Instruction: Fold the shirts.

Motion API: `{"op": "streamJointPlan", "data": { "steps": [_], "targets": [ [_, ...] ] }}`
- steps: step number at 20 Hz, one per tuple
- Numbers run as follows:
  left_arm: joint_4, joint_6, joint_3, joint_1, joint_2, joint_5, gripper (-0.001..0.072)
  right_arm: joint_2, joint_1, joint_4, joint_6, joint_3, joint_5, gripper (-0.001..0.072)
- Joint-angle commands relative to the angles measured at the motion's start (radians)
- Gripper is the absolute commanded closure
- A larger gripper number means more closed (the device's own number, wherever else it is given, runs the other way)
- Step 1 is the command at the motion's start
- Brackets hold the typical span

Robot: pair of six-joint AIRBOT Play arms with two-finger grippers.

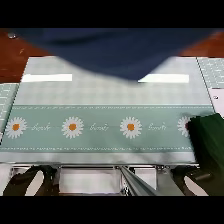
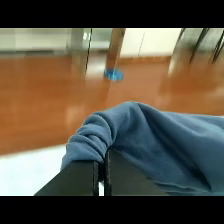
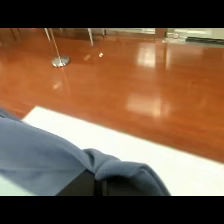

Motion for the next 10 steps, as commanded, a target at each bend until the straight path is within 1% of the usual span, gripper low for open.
{"op": "streamJointPlan", "data": {
  "steps": [1,3,5,7,9,10],
  "targets": [
    [0.037,-0.066,-0.018,0.013,0.079,-0.269,0.0681,0.119,-0.001,-0.006,-0.006,-0.118,0.158,0.0686],
    [0.038,-0.093,-0.115,0.013,0.109,-0.355,0.0681,0.159,-0.001,-0.004,0.008,-0.260,0.216,0.0686],
    [0.038,-0.100,-0.259,0.013,0.148,-0.402,0.0681,0.204,-0.001,-0.014,0.009,-0.441,0.211,0.0686],
    [0.038,-0.115,-0.461,0.013,0.200,-0.383,0.0681,0.229,-0.001,-0.066,0.018,-0.612,0.169,0.0686],
    [0.007,-0.114,-0.670,0.013,0.228,-0.338,0.0681,0.222,-0.001,-0.138,0.048,-0.762,0.069,0.0689],
    [-0.021,-0.108,-0.786,0.005,0.229,-0.294,0.0681,0.202,-0.001,-0.166,0.059,-0.821,0.010,0.0689]
  ]
}}
